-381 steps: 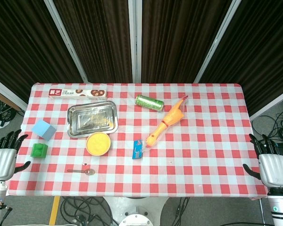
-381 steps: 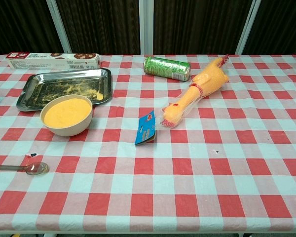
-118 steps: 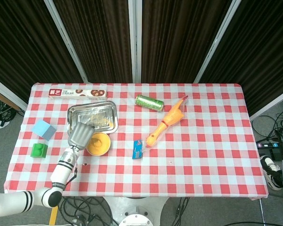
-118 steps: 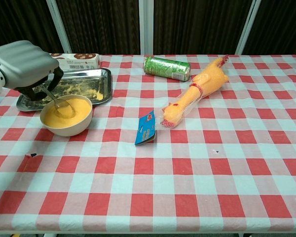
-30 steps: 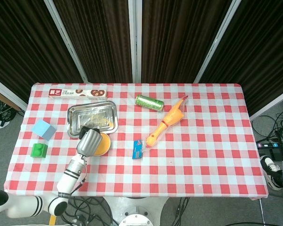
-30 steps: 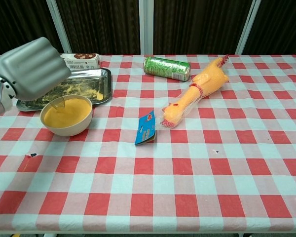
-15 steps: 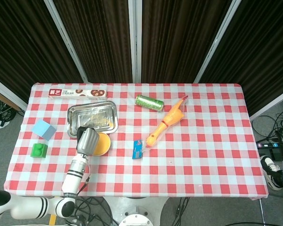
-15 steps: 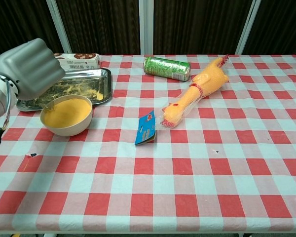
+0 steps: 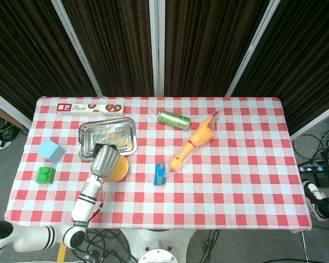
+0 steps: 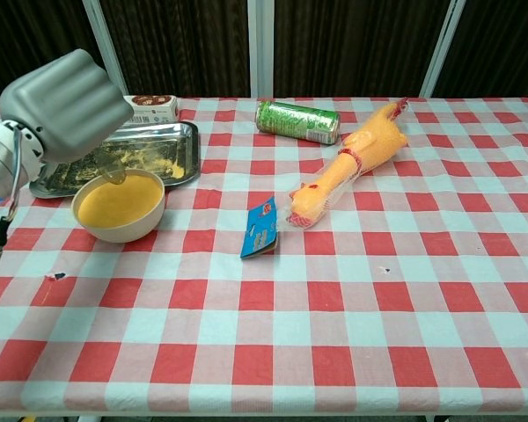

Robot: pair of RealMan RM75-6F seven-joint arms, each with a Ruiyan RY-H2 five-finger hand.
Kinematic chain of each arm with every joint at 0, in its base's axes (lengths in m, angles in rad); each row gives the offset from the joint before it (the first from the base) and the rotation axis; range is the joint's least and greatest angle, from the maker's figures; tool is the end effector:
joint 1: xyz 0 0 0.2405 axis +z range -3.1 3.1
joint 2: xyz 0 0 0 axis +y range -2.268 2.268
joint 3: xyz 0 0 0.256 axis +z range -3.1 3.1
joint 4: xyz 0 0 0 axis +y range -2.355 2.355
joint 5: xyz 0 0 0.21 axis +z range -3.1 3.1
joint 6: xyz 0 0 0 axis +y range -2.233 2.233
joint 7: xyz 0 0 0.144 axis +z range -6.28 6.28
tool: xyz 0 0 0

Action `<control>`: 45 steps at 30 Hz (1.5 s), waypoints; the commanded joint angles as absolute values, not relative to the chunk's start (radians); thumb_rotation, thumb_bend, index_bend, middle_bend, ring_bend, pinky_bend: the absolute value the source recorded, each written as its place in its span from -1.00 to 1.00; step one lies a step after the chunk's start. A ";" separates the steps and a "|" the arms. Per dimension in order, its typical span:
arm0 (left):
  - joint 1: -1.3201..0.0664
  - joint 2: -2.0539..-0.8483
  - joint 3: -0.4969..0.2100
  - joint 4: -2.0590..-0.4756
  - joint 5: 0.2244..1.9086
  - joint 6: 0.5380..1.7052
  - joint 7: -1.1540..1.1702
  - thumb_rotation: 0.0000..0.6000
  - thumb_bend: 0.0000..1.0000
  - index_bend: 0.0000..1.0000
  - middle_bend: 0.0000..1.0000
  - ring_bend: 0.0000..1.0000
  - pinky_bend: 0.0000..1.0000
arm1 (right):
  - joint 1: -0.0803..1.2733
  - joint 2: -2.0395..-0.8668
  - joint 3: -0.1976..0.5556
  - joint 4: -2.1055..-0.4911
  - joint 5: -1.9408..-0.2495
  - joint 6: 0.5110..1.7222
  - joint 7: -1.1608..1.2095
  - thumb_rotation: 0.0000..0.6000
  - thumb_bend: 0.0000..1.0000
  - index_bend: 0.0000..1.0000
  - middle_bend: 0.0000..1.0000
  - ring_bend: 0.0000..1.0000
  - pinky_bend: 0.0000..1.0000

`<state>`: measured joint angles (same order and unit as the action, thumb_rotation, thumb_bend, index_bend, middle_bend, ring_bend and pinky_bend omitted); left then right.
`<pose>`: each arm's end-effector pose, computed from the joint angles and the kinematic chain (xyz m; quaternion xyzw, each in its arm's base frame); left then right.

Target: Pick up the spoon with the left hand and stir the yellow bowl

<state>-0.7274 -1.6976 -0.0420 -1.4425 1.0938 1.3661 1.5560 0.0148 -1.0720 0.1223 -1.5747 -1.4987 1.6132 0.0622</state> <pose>-0.1492 0.3132 -0.0256 -0.7592 0.0821 -0.0905 0.6393 -0.3192 -0.1720 0.2052 0.5449 -0.3378 0.4236 0.6399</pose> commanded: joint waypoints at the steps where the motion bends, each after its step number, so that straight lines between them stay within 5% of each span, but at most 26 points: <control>1: -0.717 -1.661 -0.077 -1.453 1.123 1.318 1.336 1.00 -0.21 0.60 0.92 0.89 1.00 | 0.015 -1.071 0.123 -1.576 -1.499 1.613 0.061 1.00 -0.70 -0.86 -0.45 -0.92 -0.65; 11: -0.703 -1.522 -0.245 -1.557 0.898 1.088 0.871 1.00 -0.21 0.51 0.91 0.88 0.99 | 0.020 -1.069 0.125 -1.587 -1.502 1.610 0.048 1.00 -0.70 -0.86 -0.45 -0.92 -0.65; 18: -0.736 -1.526 -0.338 -1.408 0.787 0.955 0.637 1.00 -0.22 0.46 0.91 0.88 0.99 | 0.021 -1.068 0.124 -1.596 -1.505 1.610 0.042 1.00 -0.70 -0.86 -0.45 -0.92 -0.64; 27: -0.801 -1.581 -0.325 -1.224 0.651 0.831 0.593 1.00 -0.23 0.26 0.87 0.86 0.99 | 0.023 -1.068 0.124 -1.595 -1.501 1.604 0.043 1.00 -0.70 -0.86 -0.45 -0.92 -0.64; 38: -0.837 -1.609 -0.273 -1.172 0.596 0.836 0.620 1.00 -0.31 -0.17 0.69 0.77 0.98 | 0.028 -1.069 0.128 -1.594 -1.495 1.598 0.041 1.00 -0.69 -0.86 -0.45 -0.92 -0.63; 45: -0.751 -1.489 -0.287 -1.327 0.677 0.959 0.498 1.00 -0.37 -0.28 0.34 0.33 0.82 | 0.034 -1.060 0.124 -1.583 -1.484 1.570 0.069 1.00 -0.69 -0.86 -0.46 -0.92 -0.62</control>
